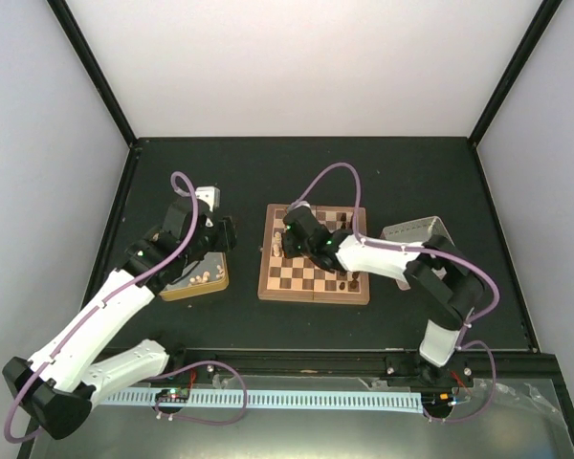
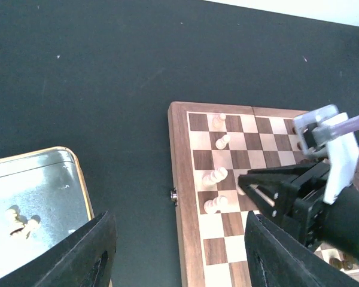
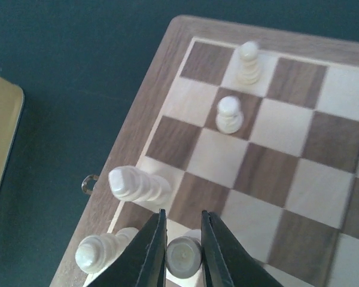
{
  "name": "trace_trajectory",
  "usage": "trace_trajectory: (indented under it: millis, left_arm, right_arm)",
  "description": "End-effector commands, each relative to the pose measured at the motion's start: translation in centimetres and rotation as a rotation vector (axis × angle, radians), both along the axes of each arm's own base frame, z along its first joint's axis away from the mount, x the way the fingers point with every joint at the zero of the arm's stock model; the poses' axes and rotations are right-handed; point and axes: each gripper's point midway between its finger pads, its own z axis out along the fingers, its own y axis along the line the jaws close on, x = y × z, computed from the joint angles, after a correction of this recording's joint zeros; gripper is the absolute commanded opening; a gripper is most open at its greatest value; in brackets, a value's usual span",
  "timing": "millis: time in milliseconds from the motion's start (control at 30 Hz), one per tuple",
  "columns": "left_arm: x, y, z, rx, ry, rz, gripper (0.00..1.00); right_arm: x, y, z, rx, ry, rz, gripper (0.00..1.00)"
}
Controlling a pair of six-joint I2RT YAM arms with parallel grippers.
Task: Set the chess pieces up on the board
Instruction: Place the chess piece on the chessboard, then pick up the chess piece from the chessboard.
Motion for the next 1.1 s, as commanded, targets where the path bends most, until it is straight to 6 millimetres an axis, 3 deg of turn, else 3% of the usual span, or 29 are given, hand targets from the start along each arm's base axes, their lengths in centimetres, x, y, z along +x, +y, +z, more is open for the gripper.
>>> trace_trajectory:
  millis: [0,100,200,400,733,1067]
  left_arm:
    - [0.1,0.0,0.4,-0.005,-0.027,-0.022,0.60]
    - [0.0,0.0,-0.2,0.002,-0.017,-0.038,0.61]
    - [0.1,-0.1,-0.6,0.007,-0.026,-0.048,0.61]
    - [0.5,0.2,-0.1,0.009,-0.059,-0.034,0.61]
    - [0.3,0.7,-0.6,0.006,-0.062,-0.024,0.63]
    - [0.0,0.7,-0.6,-0.002,-0.065,-0.035,0.64]
  right_arm:
    - [-0.2,2.3,-0.7,-0.017,-0.039,0.039,0.17]
    - [-1.0,3.2,-1.8,-0.027,-0.023,0.064,0.20]
    - [-1.1,2.9,-2.5,-0.049,-0.005,0.040,0.24]
    - [-1.4,1.1,-0.9,-0.068,0.007,-0.035,0.36]
    - [-1.9,1.7,0.8,-0.070,0.080,-0.030,0.30]
    - [-2.4,1.9,-1.9,-0.137,0.170,-0.023,0.24]
